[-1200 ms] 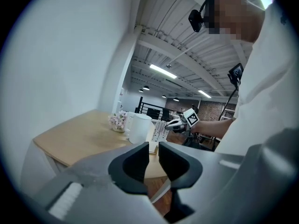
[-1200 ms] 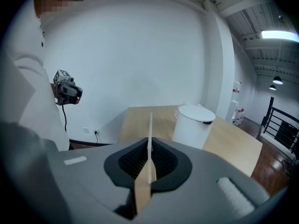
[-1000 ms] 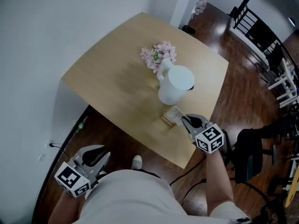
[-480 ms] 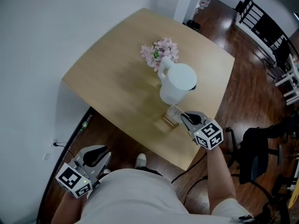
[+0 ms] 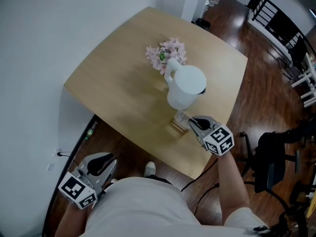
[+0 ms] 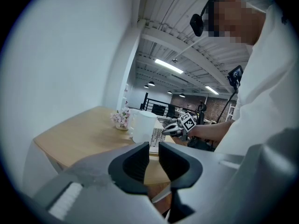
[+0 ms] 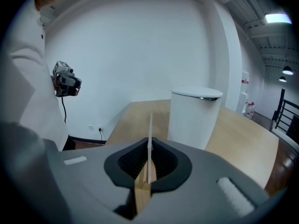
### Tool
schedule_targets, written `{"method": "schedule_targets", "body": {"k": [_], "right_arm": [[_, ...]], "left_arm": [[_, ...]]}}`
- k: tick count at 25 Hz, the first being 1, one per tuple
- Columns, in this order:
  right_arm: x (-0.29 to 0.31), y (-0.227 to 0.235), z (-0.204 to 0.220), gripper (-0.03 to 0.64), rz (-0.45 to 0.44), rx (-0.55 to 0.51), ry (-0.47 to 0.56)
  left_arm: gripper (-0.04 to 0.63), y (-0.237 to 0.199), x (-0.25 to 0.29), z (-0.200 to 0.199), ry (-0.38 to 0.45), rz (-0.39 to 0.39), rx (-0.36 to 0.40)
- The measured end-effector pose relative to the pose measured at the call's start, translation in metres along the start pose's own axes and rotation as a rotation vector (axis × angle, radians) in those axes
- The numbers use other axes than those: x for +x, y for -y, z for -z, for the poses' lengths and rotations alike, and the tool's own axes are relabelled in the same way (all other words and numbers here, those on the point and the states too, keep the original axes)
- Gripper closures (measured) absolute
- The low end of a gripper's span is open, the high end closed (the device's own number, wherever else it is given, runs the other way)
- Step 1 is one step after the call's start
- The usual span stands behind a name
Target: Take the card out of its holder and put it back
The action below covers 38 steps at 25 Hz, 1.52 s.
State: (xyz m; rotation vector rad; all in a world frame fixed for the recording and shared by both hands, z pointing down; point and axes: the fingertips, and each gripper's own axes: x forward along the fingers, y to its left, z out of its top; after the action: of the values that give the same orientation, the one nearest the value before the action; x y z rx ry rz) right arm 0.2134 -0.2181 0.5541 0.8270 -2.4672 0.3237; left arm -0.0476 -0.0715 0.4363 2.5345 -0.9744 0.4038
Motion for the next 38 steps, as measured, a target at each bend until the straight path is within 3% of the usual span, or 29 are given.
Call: {"method": "schedule_targets", "body": {"k": [14, 19, 26, 30, 32, 35, 38], "right_arm": [[0.017, 0.000, 0.031, 0.595, -0.036, 0.034, -0.012], [0.017, 0.002, 0.035, 0.594, -0.012, 0.046, -0.009], [0.016, 0.003, 0.024, 0.538, 0.090, 0.044, -0.006], [0.003, -0.003, 0.007, 0.441, 0.230, 0.002, -0.004], [-0.009, -0.010, -0.004, 0.427, 0.307, 0.005, 0.011], [-0.030, -0.036, -0.023, 0.410, 0.393, 0.060, 0.059], [-0.042, -0.089, -0.040, 0.408, 0.417, 0.084, 0.082]], "left_arm": [[0.525, -0.011, -0.001, -0.002, -0.026, -0.006, -0.011], [0.525, -0.014, -0.004, -0.001, -0.035, 0.002, -0.022], [0.525, -0.019, -0.014, 0.000, -0.057, 0.037, -0.020], [0.525, -0.019, -0.025, 0.003, -0.054, 0.074, 0.004], [0.525, -0.020, -0.033, 0.006, -0.051, 0.096, 0.021], [0.525, -0.020, -0.053, 0.012, -0.044, 0.134, 0.043], [0.525, -0.021, -0.079, 0.018, -0.027, 0.173, 0.062]]}}
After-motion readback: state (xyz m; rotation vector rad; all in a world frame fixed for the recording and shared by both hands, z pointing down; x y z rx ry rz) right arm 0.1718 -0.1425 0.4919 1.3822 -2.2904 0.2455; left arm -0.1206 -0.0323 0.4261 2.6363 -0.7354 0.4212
